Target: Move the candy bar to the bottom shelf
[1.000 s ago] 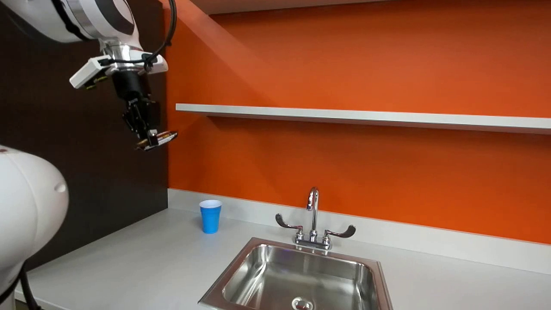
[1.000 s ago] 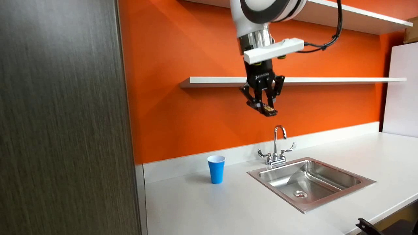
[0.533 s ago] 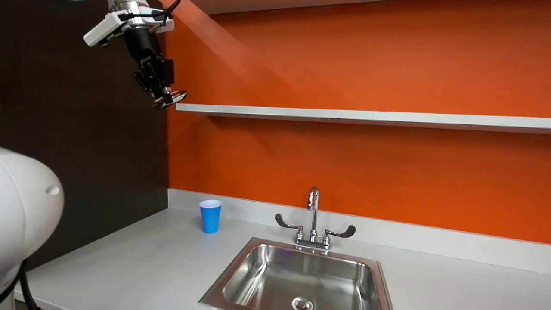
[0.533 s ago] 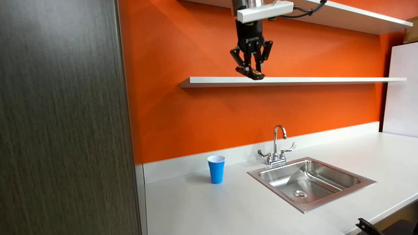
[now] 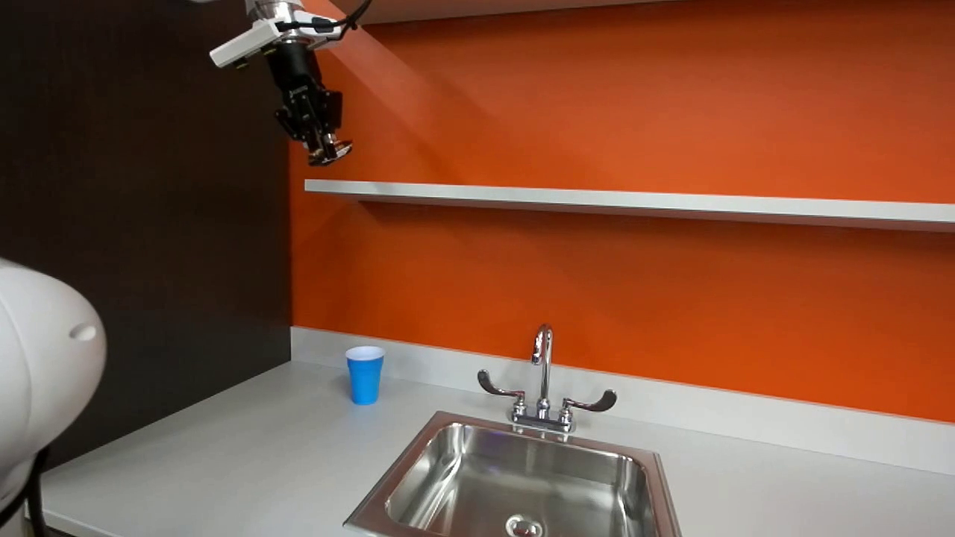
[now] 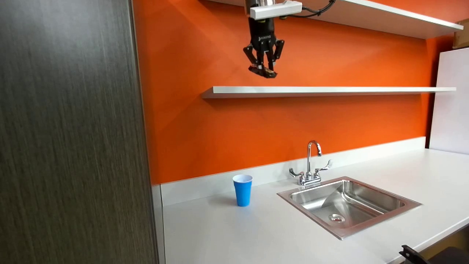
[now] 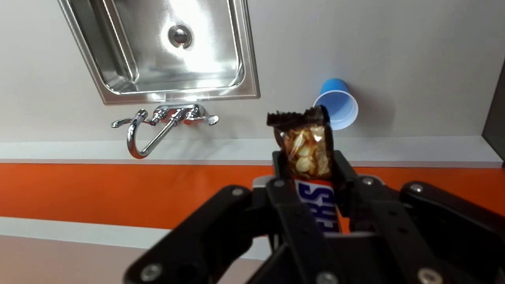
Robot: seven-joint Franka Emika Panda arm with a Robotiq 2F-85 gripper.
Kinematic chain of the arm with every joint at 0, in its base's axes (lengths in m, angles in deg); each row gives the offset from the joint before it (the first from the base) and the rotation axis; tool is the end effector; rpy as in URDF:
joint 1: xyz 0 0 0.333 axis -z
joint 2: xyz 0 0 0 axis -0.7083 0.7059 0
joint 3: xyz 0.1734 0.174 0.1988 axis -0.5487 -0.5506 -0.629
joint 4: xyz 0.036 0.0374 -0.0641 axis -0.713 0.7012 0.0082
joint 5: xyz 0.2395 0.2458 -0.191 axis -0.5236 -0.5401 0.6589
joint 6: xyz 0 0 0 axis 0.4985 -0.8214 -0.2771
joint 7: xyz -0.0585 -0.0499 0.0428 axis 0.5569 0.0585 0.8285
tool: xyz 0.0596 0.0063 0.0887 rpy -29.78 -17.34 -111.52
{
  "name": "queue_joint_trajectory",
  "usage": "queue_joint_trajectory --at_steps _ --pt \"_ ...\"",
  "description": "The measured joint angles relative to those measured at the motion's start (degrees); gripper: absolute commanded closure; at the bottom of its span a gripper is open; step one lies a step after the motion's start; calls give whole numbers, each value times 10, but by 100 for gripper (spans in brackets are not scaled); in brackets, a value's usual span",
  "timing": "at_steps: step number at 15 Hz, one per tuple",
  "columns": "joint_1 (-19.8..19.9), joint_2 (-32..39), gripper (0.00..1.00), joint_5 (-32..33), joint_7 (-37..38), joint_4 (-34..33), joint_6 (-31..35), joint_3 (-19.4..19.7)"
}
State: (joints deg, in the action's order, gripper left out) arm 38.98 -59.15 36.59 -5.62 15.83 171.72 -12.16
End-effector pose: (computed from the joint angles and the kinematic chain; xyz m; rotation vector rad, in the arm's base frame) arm 0.4963 0.1512 0.6605 2.8800 -0.0839 0.3087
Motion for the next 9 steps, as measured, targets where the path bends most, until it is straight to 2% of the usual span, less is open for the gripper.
queue_joint_trajectory --at_steps 9 --pt "-19 179 93 30 -22 -221 -53 19"
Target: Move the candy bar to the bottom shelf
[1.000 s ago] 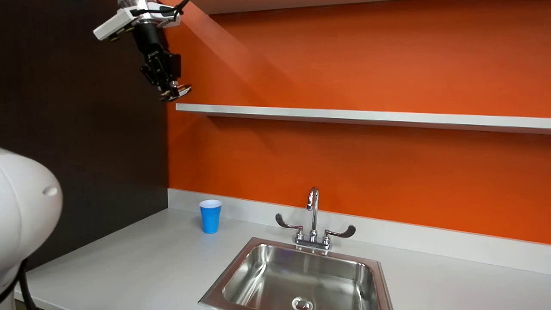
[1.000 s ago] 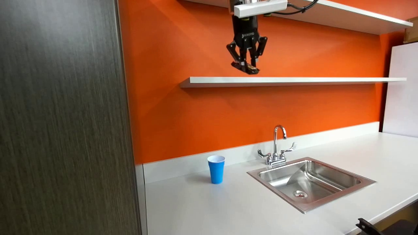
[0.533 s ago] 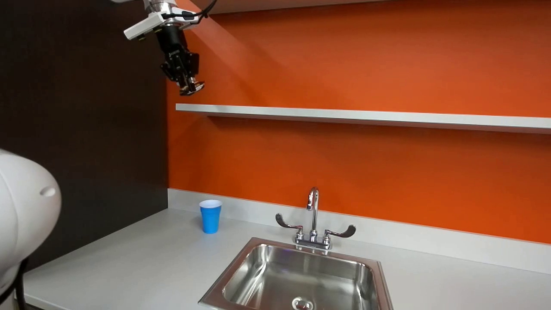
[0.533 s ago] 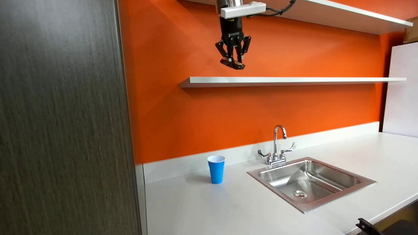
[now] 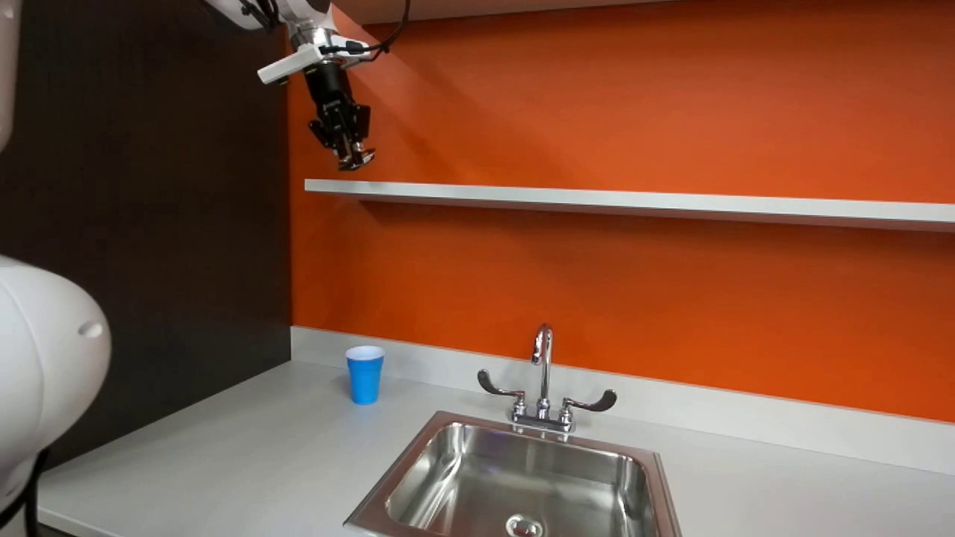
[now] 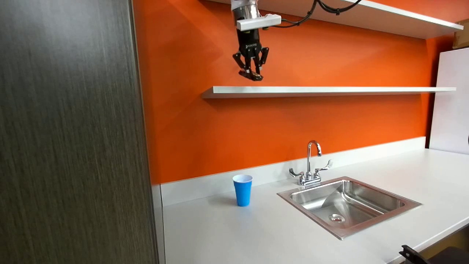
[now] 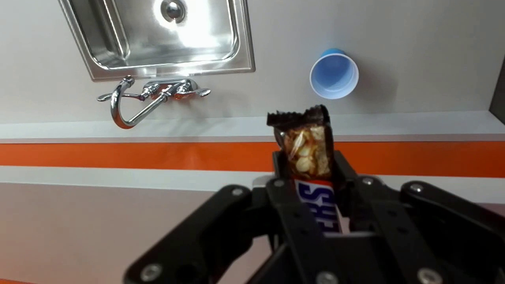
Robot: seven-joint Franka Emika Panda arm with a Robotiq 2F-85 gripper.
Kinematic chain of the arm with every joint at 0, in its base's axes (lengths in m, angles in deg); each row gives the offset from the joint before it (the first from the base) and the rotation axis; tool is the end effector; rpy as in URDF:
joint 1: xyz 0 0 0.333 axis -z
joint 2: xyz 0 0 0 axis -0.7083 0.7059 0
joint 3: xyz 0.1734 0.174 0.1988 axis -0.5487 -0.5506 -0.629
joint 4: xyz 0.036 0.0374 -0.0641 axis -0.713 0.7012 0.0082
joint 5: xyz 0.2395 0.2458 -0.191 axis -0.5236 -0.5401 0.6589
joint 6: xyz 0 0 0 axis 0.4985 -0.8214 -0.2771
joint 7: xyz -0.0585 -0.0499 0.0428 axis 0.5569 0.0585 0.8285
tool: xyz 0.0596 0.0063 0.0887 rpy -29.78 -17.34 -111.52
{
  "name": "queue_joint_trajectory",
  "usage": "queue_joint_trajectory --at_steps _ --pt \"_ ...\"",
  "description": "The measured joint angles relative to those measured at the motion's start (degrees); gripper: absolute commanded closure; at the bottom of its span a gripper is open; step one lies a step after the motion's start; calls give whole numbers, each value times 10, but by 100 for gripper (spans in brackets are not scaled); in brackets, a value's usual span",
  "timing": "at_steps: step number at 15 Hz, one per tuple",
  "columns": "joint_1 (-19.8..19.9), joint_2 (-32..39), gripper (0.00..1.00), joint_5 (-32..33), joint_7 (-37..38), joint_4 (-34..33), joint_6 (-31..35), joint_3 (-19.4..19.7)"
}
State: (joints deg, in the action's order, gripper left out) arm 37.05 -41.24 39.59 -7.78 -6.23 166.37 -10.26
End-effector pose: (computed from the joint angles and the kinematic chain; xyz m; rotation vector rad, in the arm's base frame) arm 0.5863 0.1517 0.6622 2.8853 -0.0733 0.2761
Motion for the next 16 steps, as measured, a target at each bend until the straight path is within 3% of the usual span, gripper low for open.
queue_joint_trajectory --at_steps 6,13,14,15,16 --pt "-26 73 93 0 -13 -94 -5 29" --pt "-29 135 93 4 -13 -170 -11 31" --pt "-30 142 45 5 -13 -179 -13 31" --pt "-30 150 45 6 -13 -189 -16 31" --pt "-30 156 38 6 -13 -198 -18 31"
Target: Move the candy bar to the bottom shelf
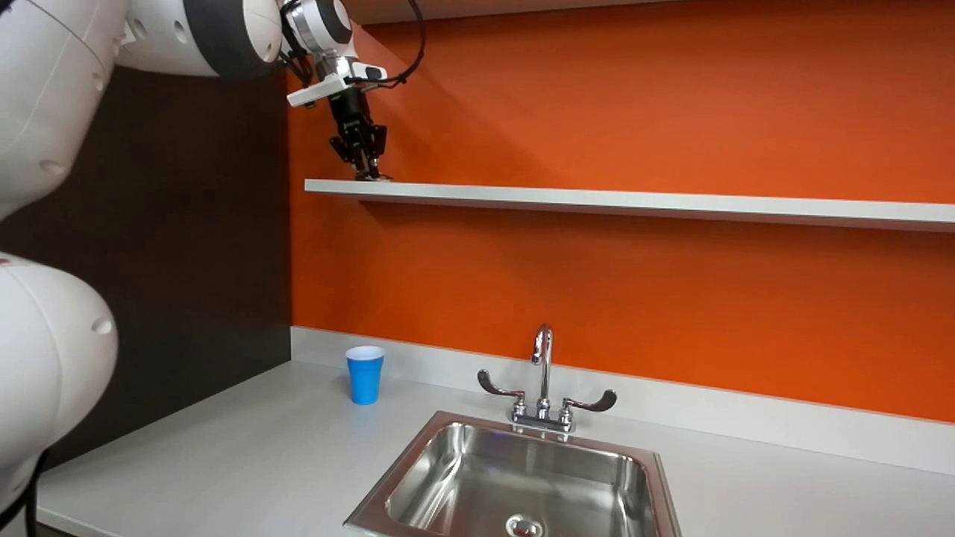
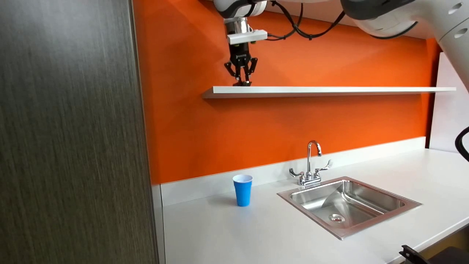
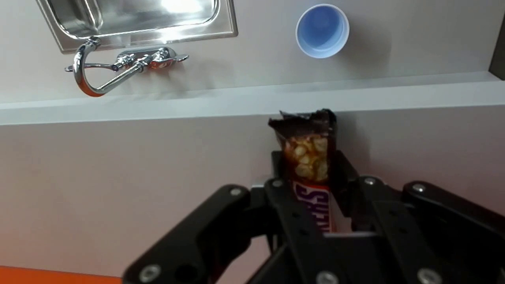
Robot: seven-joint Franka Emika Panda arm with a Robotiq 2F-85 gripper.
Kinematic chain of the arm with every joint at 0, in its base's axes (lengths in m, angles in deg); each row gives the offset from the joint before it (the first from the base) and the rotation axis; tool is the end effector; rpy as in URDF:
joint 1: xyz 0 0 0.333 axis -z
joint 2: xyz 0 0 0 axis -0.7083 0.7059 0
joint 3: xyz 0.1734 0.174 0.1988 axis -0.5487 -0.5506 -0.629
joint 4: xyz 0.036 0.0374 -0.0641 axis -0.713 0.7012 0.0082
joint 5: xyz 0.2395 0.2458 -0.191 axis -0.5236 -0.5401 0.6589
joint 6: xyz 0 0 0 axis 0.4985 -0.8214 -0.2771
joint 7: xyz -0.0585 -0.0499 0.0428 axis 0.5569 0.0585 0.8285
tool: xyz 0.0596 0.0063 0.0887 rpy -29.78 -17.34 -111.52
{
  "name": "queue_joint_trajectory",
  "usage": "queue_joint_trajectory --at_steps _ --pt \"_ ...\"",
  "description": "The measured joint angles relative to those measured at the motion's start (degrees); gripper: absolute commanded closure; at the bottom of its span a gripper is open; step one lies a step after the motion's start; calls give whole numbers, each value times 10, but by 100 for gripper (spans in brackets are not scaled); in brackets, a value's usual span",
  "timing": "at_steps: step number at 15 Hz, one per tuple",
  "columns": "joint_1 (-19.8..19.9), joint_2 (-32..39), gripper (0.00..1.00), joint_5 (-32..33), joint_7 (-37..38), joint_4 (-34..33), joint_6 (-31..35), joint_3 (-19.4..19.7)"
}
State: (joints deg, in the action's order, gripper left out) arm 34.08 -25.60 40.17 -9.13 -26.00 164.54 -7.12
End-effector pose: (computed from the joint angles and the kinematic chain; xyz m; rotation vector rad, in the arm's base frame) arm 0.6564 0.1561 0.6450 2.9059 -0.0887 0.3181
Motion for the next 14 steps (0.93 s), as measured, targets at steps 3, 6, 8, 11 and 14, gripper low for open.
queue_joint_trajectory --at_steps 3,6,8,11,14 --pt "-1 14 14 1 0 -18 -2 0" --pt "-5 13 0 1 0 -24 -2 0" --pt "-8 8 0 1 0 -23 -2 0" --pt "-11 -7 0 1 0 -12 -1 -1" --pt "-11 -43 0 -1 0 29 9 -5"
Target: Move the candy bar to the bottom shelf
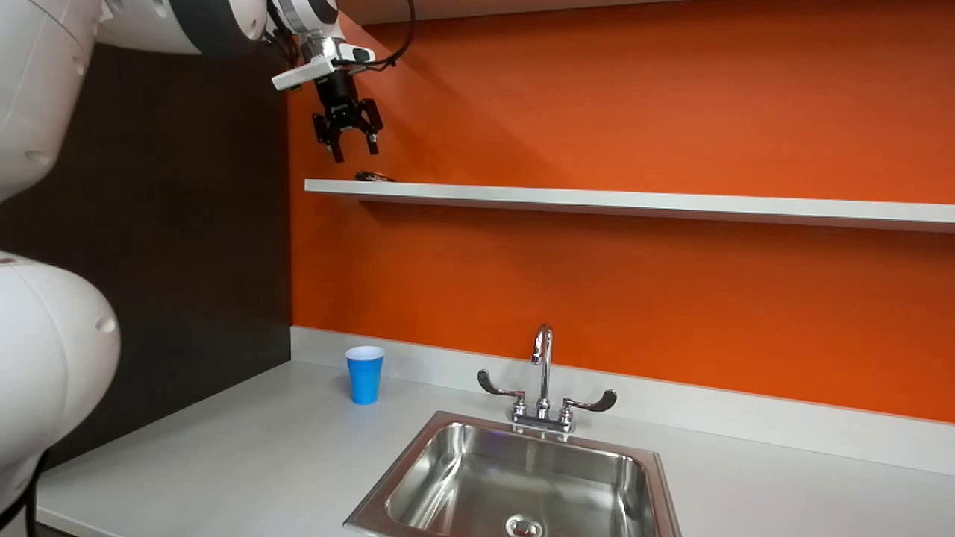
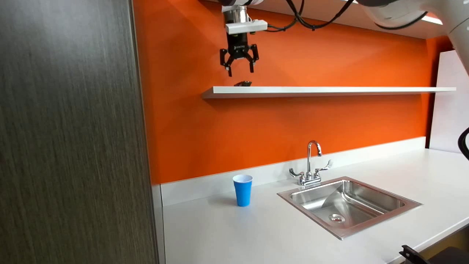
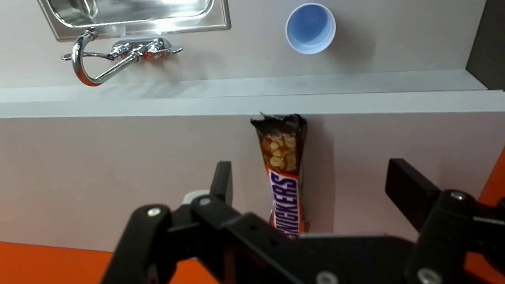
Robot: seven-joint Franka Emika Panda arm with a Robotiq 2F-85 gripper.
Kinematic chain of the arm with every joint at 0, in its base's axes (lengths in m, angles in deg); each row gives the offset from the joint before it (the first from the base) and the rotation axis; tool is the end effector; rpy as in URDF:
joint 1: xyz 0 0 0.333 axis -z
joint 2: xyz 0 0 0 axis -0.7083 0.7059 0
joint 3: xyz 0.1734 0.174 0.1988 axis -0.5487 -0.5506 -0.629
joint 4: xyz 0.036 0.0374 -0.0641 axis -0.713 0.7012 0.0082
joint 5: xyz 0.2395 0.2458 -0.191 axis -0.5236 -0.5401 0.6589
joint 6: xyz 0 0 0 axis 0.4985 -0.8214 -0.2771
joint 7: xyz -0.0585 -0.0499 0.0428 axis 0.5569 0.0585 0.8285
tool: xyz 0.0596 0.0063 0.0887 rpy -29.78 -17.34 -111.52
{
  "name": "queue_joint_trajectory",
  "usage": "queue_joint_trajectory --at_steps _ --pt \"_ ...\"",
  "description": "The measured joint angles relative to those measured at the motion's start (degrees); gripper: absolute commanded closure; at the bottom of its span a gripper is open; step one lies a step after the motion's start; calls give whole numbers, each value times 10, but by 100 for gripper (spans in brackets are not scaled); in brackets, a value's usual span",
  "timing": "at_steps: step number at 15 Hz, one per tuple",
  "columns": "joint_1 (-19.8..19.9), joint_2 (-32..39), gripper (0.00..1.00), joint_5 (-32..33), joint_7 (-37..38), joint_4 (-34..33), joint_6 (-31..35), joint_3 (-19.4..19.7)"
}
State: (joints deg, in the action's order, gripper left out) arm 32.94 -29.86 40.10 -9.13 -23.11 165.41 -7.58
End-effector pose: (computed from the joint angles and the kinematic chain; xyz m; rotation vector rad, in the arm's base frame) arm 0.6325 0.1711 0.6727 2.9111 -0.0461 0.3801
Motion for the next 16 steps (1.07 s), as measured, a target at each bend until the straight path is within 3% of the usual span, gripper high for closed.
queue_joint_trajectory --at_steps 7,16 --pt "-1 -154 0 -33 1 183 27 -15" --pt "0 -323 0 -97 1 466 46 -15"
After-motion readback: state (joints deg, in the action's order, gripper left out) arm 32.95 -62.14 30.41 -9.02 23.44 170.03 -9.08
